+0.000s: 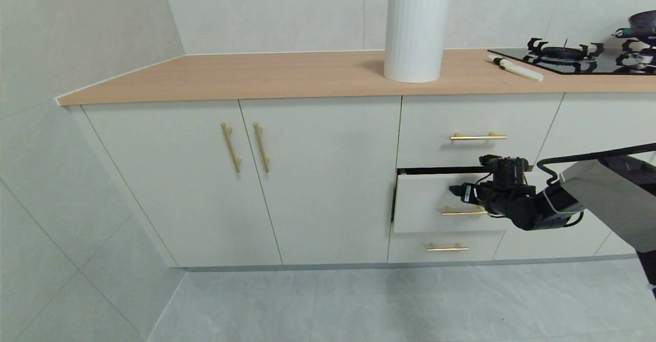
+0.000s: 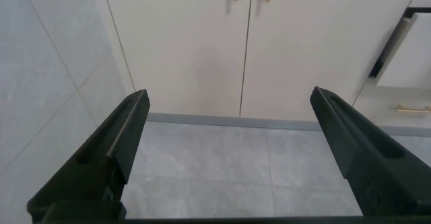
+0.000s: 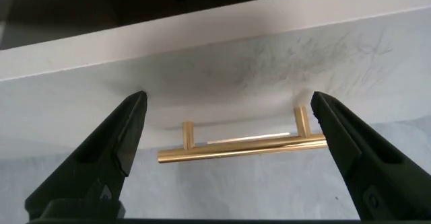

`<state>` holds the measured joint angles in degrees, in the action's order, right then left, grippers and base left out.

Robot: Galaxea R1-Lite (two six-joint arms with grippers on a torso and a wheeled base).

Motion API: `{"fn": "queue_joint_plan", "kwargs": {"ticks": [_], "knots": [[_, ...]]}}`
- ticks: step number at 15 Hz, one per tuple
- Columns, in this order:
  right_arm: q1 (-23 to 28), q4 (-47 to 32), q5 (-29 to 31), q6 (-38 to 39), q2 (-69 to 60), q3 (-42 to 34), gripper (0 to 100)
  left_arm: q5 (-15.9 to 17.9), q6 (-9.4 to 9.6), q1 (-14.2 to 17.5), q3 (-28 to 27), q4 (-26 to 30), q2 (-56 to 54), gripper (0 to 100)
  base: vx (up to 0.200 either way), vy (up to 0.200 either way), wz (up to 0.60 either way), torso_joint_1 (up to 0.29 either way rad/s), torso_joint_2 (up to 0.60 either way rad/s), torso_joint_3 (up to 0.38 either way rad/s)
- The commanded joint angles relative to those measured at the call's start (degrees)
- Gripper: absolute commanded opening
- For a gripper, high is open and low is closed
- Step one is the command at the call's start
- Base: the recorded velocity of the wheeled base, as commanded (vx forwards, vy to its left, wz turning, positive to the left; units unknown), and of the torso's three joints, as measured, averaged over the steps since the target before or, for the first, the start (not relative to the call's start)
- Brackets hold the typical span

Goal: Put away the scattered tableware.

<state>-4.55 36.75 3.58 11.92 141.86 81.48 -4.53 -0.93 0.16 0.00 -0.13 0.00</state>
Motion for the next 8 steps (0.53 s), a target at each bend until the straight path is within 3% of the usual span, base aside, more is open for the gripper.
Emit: {"fn": "queue_joint_plan", "kwargs": {"ticks": [1, 4, 8], "knots": [[-0.8, 2.4, 0.8, -0.1, 1.8, 0.4, 100, 0.0, -0.04, 0.0, 0.0, 0.0, 0.0, 100, 0.0, 0.0, 0.0, 0.0, 0.0, 0.0], [-2.0, 6.8, 5.6, -0.1, 5.2, 3.9, 100, 0.0, -0.04, 0.0, 0.0, 0.0, 0.0, 100, 0.0, 0.0, 0.0, 0.0, 0.0, 0.0], [-2.2, 7.0, 6.6, 0.3, 6.6, 6.8, 100, 0.0, -0.04, 0.0, 0.0, 0.0, 0.0, 100, 0.0, 0.0, 0.0, 0.0, 0.0, 0.0]]}}
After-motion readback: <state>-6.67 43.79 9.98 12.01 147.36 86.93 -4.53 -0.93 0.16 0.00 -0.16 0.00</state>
